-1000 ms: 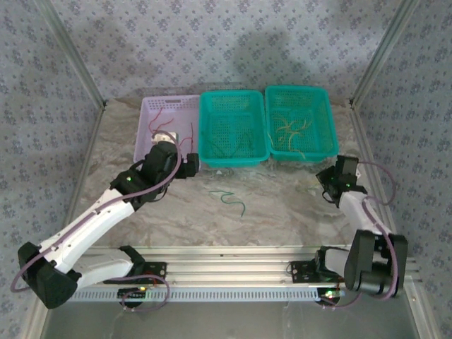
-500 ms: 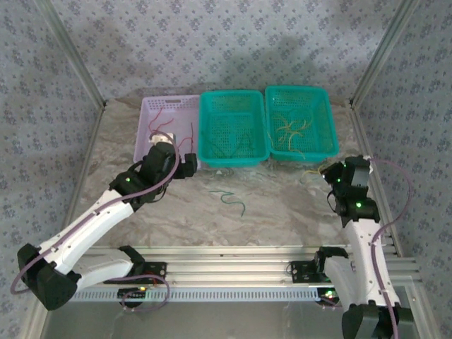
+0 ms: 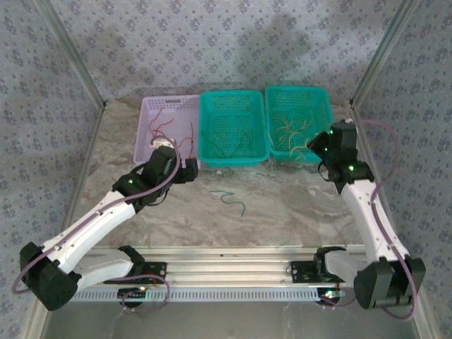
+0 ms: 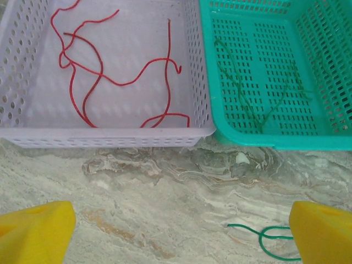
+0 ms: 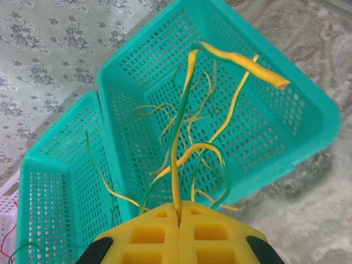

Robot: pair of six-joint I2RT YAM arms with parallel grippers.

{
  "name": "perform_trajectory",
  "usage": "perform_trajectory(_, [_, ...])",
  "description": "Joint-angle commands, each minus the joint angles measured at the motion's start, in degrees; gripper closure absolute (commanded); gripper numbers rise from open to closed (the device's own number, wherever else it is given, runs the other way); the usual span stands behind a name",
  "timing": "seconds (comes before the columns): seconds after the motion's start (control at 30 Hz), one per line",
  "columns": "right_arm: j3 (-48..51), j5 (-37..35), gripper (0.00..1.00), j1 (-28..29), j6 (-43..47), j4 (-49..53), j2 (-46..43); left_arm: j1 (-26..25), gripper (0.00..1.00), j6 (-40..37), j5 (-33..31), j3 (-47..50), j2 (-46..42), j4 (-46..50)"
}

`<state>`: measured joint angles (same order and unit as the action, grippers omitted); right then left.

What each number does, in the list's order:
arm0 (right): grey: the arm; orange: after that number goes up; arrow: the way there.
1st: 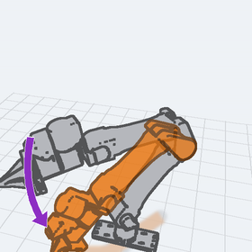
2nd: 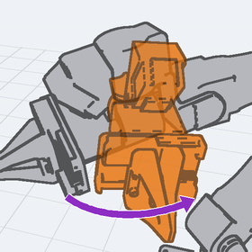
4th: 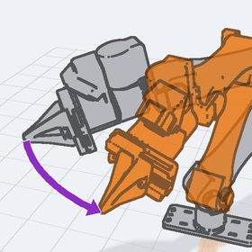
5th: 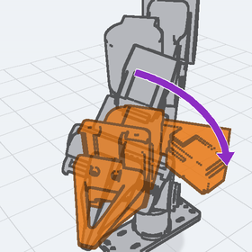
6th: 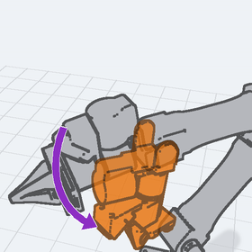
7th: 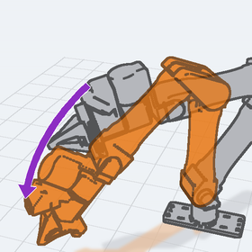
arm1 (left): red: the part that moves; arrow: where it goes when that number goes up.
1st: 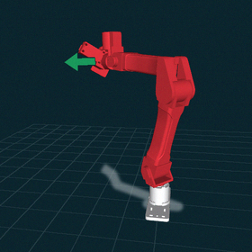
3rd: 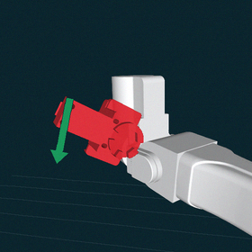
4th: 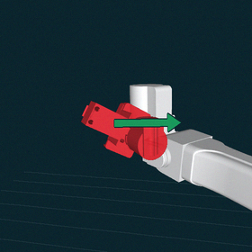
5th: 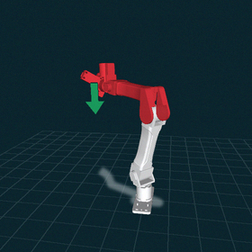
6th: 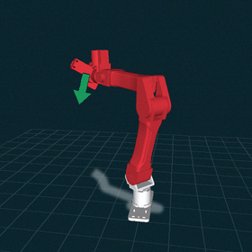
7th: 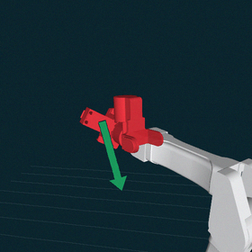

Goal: Untangle the cables

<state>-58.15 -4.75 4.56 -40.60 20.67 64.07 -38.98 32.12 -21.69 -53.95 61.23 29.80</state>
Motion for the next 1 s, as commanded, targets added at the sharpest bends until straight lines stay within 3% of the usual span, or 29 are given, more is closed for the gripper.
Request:
perform_trajectory(0.0, [-5.03,-0.76,1.00,-0.10,3.14,-3.22,5.36,0.39,0.01,1.61,1.70,0.24,0.28,-1.59])
perform_trajectory(0.5, [-21.26,3.00,1.00,-1.79,3.76,-3.67,31.28,0.40,0.00,5.83,6.06,4.51,0.55,-3.10])
perform_trajectory(0.9, [-27.19,2.91,1.00,-1.22,4.11,-0.85,40.93,0.41,0.00,8.21,9.68,5.70,2.83,-4.35])
perform_trajectory(0.97, [-27.43,2.94,0.96,-1.17,5.05,-0.52,41.41,0.42,0.00,8.61,10.25,5.98,3.17,-4.68])
